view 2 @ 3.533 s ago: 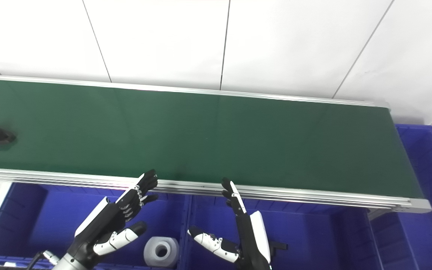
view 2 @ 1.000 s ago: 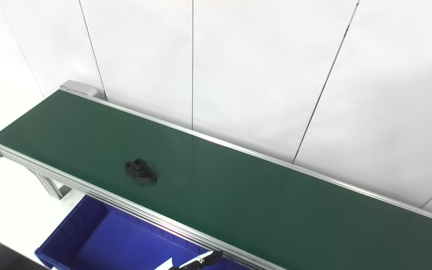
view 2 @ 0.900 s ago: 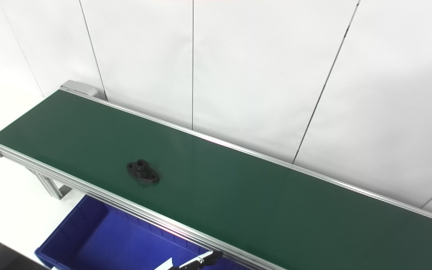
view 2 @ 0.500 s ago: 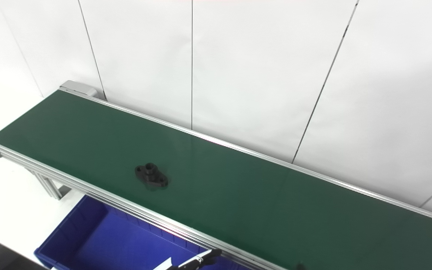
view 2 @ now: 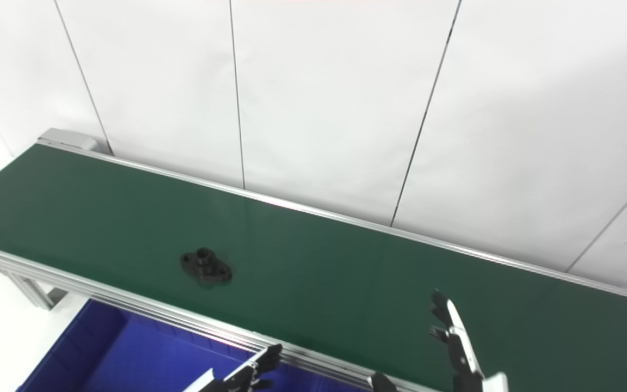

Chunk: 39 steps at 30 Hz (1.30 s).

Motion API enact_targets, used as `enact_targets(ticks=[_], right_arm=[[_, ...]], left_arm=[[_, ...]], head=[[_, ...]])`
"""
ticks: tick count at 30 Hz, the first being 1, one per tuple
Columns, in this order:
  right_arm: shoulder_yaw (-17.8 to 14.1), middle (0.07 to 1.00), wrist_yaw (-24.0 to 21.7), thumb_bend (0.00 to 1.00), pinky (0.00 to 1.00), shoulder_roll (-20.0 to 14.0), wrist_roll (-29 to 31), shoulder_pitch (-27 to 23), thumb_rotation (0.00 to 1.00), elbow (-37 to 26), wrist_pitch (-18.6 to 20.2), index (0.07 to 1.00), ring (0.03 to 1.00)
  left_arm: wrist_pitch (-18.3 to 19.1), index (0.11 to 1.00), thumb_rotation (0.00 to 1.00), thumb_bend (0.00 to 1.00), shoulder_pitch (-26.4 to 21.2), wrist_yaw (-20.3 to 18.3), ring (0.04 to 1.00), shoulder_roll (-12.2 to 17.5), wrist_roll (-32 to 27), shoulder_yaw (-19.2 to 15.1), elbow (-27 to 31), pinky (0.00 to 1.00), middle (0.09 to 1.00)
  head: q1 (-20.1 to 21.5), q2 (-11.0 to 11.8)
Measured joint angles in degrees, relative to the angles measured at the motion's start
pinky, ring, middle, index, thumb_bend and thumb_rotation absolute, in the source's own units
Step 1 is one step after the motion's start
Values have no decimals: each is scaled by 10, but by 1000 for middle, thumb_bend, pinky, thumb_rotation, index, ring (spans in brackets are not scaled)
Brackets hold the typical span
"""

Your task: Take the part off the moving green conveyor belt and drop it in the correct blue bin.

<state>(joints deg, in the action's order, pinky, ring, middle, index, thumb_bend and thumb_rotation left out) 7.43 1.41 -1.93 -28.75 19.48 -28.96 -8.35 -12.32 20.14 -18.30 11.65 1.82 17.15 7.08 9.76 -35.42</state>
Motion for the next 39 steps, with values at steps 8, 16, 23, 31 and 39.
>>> enact_targets(ticks=[8,16,23,31,39], right_arm=[[4,885,-85,719,741,2,-49,-75,361,-49,125,929,830],[20,872,-142,746,680,8,-92,-131,327,-51,206,929,809],[33,878,-150,753,724,5,-119,-160,346,-10,222,932,820],[52,883,-177,784,712,-6,-149,-223,435,39,256,936,823],[77,850,-212,816,720,-19,-176,-269,470,79,289,933,823]], left_arm=[[0,1000,714,399,-2,0,1000,11,0,-6,15,886,1000],[-38,1000,802,429,-11,-17,1000,16,-31,-9,-9,951,1000],[-56,1000,798,392,-19,-35,1000,23,-64,-13,-21,981,1000],[-64,1000,836,342,-27,-50,1000,27,-89,-19,-21,1000,1000],[-39,1000,885,385,-21,-43,1000,29,-78,-27,2,977,1000]], head=[[43,-25],[73,-42],[90,-48],[136,-53],[140,-56]])
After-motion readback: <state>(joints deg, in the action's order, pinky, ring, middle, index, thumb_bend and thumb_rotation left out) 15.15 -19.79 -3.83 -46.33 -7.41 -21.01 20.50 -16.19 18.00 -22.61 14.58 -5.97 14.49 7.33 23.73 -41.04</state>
